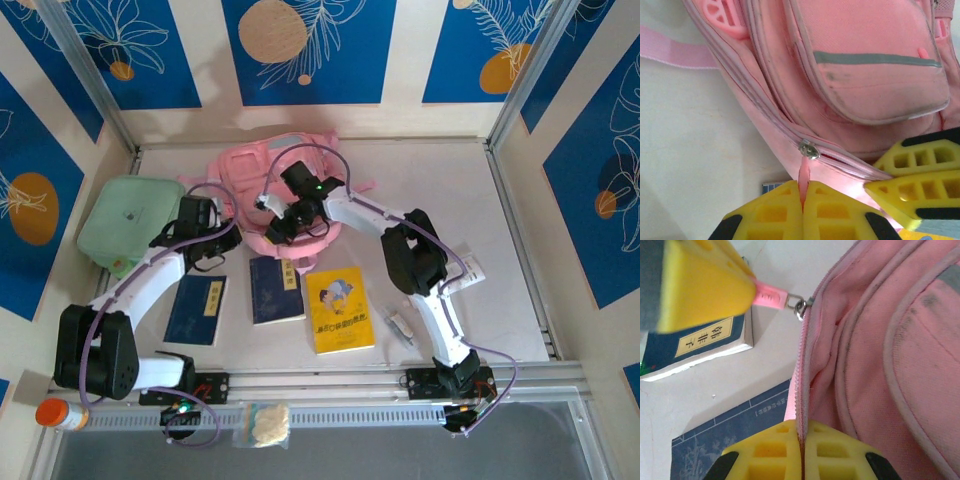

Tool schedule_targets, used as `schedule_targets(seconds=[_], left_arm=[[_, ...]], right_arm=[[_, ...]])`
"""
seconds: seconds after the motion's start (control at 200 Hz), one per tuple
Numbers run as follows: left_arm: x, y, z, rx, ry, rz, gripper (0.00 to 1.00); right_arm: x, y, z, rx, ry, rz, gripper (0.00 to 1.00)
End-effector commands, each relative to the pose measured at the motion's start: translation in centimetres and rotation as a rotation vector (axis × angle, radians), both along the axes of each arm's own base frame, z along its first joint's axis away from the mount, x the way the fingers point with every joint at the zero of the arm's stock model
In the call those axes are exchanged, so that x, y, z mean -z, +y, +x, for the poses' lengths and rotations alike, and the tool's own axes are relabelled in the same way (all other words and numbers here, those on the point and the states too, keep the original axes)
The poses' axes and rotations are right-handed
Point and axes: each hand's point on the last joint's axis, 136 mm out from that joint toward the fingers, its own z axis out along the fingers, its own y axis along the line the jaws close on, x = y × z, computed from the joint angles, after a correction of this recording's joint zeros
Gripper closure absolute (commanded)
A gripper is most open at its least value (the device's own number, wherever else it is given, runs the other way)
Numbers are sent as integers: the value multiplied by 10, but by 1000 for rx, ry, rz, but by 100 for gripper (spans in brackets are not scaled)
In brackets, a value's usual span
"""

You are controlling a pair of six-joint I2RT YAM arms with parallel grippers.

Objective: Pack the student bag

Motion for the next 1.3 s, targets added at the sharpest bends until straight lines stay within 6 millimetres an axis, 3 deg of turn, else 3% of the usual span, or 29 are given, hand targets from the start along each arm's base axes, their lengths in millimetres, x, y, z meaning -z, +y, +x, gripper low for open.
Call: schedule_targets(seconds=[0.0, 0.215, 0.4, 0.94, 1.085, 1.296], left_arm=[[-20, 23, 10, -53, -40, 67, 100], [-17, 35, 25, -76, -32, 73, 100], [-15, 46, 44, -107, -37, 81, 100], [-2, 65, 105, -154, -30, 56, 100], [-1, 52, 110, -126, -32, -8, 100], [1, 50, 107, -83, -23, 14, 100]], right_arm=[[-38, -14, 2, 6, -46, 56, 100], [-65, -25, 0, 5, -74, 95, 100], [-75, -32, 0, 7, -106, 74, 100], [-73, -27, 10, 47, -150, 51, 100], [-63, -18, 16, 55, -171, 12, 100], [-62, -8, 18, 75, -163, 10, 100]])
